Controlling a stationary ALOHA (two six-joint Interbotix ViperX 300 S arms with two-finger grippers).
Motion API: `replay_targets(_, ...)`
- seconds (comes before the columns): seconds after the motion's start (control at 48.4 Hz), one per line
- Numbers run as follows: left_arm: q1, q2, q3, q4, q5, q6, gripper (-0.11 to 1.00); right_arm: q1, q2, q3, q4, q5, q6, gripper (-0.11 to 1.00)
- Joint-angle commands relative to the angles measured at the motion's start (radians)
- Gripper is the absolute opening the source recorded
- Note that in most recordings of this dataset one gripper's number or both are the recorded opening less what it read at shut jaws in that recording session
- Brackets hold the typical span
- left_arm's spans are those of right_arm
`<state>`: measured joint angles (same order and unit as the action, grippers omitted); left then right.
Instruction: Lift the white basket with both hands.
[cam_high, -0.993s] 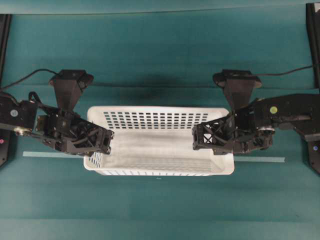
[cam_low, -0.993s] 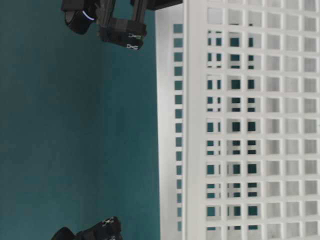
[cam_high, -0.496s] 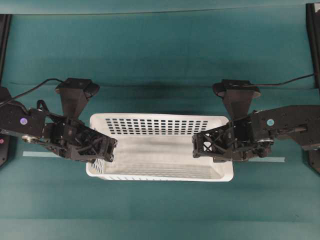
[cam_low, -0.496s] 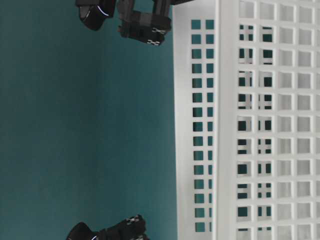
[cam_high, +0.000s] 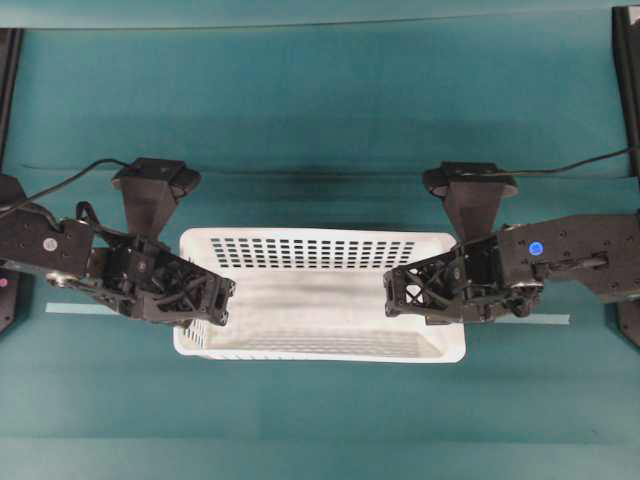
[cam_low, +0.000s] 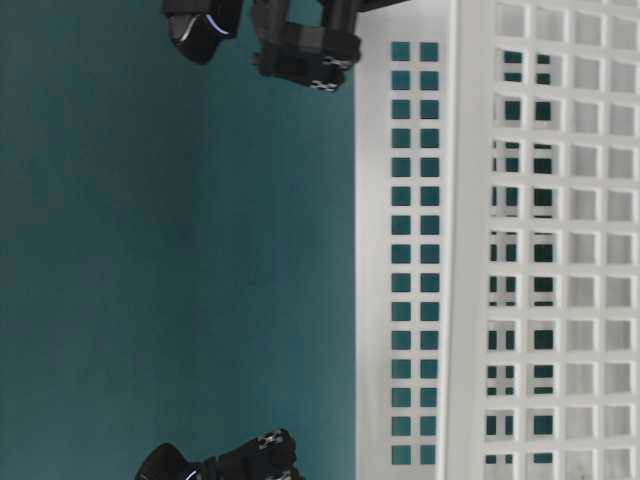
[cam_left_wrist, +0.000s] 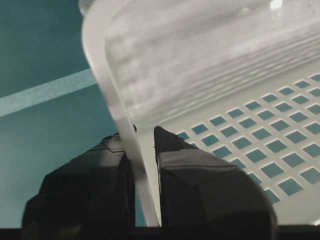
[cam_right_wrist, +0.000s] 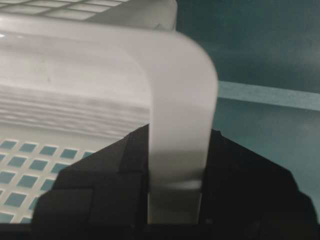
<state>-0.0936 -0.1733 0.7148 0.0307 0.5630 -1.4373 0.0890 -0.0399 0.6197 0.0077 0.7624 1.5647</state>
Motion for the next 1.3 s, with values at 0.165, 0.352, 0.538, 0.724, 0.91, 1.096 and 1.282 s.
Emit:
replay_targets(0.165,0.000,0.005,0.021,0.006,-0.043,0.011,0.03,0.006,0.029,-0.003,-0.012,-0.052,-0.031,0.15)
replay_targets(0.352,0.000,0.006,0.034,0.006,-0.052,0.011,0.03,0.005,0.029,-0.003,-0.011,-0.051,-0.041,0.15)
replay_targets(0.538,0.000,0.002,0.046,0.006,-0.087,0.018,0.03,0.003,0.029,-0.003,-0.009,-0.028,-0.044,0.15)
replay_targets(0.724,0.000,0.000,0.054,0.006,-0.106,0.020,0.03,0.002,0.026,0.000,-0.009,-0.025,-0.041,0.16)
replay_targets(0.91,0.003,-0.002,0.055,0.006,-0.109,0.020,0.03,0.002,0.026,0.000,-0.009,-0.023,-0.034,0.47)
replay_targets(1.096,0.003,-0.005,0.054,0.006,-0.109,0.021,0.21,-0.006,0.029,-0.005,-0.009,-0.020,-0.035,0.89)
replay_targets(1.282,0.005,-0.011,0.049,0.006,-0.101,0.009,0.73,-0.023,0.025,-0.006,-0.011,-0.020,-0.041,0.94)
